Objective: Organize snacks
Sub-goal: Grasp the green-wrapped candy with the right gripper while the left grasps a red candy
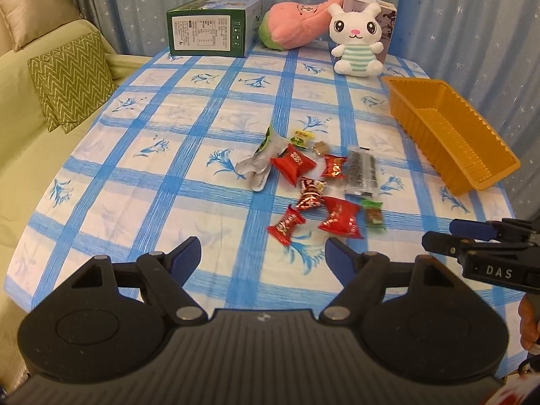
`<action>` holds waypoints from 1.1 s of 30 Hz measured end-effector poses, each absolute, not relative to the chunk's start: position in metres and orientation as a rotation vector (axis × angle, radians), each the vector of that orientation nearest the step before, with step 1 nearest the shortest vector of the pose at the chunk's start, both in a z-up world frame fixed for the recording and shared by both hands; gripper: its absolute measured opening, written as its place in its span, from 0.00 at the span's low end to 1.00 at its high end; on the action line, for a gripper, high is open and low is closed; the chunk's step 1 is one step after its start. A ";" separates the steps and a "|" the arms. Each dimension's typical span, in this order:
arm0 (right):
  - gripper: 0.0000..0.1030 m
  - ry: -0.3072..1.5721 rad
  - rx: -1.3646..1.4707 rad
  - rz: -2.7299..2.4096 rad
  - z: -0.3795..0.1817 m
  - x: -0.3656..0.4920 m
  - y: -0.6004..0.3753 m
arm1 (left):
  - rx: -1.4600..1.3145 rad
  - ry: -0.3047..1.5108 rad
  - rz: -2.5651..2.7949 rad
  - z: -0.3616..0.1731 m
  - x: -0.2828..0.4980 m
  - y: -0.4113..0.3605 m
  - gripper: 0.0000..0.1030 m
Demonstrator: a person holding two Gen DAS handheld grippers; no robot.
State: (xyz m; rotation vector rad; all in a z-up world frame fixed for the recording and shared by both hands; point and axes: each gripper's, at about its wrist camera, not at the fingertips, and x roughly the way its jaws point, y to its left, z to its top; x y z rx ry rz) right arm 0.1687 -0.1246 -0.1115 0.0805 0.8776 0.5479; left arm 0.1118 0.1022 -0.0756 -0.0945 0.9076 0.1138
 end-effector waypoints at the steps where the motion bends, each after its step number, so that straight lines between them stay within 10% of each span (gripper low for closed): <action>1: 0.52 0.878 0.086 0.549 -0.113 0.172 -0.122 | -0.091 0.911 0.110 -0.077 0.115 0.104 0.75; 33: 0.29 0.939 -0.002 0.422 -0.155 0.222 -0.054 | -0.002 0.998 -0.100 -0.127 0.181 0.133 0.63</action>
